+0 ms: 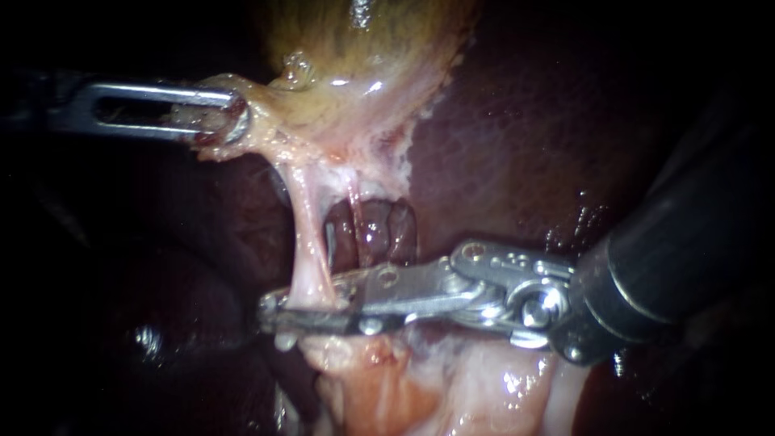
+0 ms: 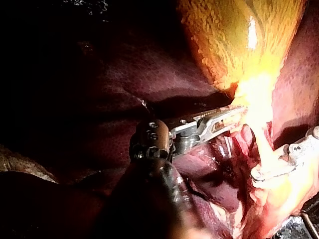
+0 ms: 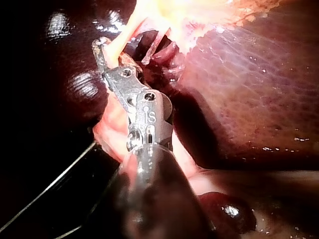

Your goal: Going back second clip left tube

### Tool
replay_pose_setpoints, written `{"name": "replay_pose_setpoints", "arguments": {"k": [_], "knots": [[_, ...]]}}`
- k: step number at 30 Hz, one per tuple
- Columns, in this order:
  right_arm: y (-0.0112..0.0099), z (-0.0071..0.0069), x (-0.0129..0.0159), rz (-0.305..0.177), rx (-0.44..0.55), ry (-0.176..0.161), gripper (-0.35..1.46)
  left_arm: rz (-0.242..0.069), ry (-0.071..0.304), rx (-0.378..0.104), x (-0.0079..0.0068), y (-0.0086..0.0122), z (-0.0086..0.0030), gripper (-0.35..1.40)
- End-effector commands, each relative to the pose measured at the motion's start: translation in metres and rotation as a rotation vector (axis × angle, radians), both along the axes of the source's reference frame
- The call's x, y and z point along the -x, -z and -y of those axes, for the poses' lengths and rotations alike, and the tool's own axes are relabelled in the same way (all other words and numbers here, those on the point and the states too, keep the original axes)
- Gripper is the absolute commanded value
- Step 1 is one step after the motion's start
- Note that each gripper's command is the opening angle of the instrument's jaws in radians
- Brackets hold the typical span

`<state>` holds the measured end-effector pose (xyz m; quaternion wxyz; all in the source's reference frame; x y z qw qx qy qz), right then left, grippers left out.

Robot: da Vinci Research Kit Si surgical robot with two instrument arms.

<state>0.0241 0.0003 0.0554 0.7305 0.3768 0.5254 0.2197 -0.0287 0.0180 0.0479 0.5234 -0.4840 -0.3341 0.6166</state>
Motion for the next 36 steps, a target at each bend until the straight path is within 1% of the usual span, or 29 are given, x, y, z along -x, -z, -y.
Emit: {"name": "replay_pose_setpoints", "arguments": {"k": [1,2,4,6,8,9,11,12,14,19,23,27,28,31,36], "knots": [[-0.0002,-0.0001,-0.0001,-0.006,0.019,0.002,-0.29,0.001,-0.001,0.0,0.0,0.0001,0.0,-0.35],[-0.0002,-0.0001,-0.0003,-0.011,0.042,0.008,-0.13,0.001,-0.001,0.0,0.0,0.0,0.0,-0.35],[-0.0004,-0.0001,-0.0006,-0.033,0.117,0.008,0.07,0.001,-0.001,0.0,-0.0001,0.0001,0.0,-0.35],[-0.0008,-0.0002,-0.0008,-0.037,0.175,0.0,0.23,-0.001,0.002,0.001,-0.0001,0.0001,0.0,-0.35],[-0.0013,-0.0005,-0.0006,-0.023,0.221,-0.026,0.36,-0.001,0.002,0.001,-0.0001,0.0001,0.0,-0.35],[-0.0016,-0.0007,-0.0005,-0.019,0.241,-0.034,0.4,-0.001,0.002,0.001,-0.0001,0.0001,0.0,-0.35],[-0.0022,-0.0013,-0.0001,0.002,0.28,-0.064,0.46,-0.001,0.002,0.001,-0.0001,0.0001,0.0001,-0.35],[-0.0024,-0.0016,0.0,0.009,0.293,-0.074,0.47,-0.001,0.002,0.001,-0.0001,0.0001,0.0001,-0.35],[-0.0029,-0.0022,0.0006,0.013,0.314,-0.081,0.48,-0.001,0.002,0.001,-0.0001,0.0001,0.0,-0.35],[-0.003,-0.0032,0.0023,0.018,0.341,-0.089,0.49,-0.001,0.001,0.001,-0.0001,0.0001,0.0001,-0.35],[-0.0021,-0.0034,0.0044,0.005,0.363,-0.077,0.5,-0.001,0.001,0.001,-0.0002,0.0001,0.0001,-0.35],[-0.0007,-0.0037,0.008,-0.019,0.404,-0.055,0.5,-0.001,0.001,0.001,-0.0002,0.0001,0.0001,-0.35],[-0.0005,-0.0038,0.0089,-0.024,0.414,-0.054,0.5,-0.001,0.001,0.001,-0.0002,0.0001,0.0001,-0.35],[0.0004,-0.0041,0.0116,-0.023,0.445,-0.048,0.5,-0.001,0.002,0.001,-0.0001,0.0001,0.0001,-0.35],[0.0012,-0.0043,0.0148,-0.012,0.468,-0.041,0.5,-0.002,0.003,0.001,0.0001,0.0001,0.0,-0.35]]}}
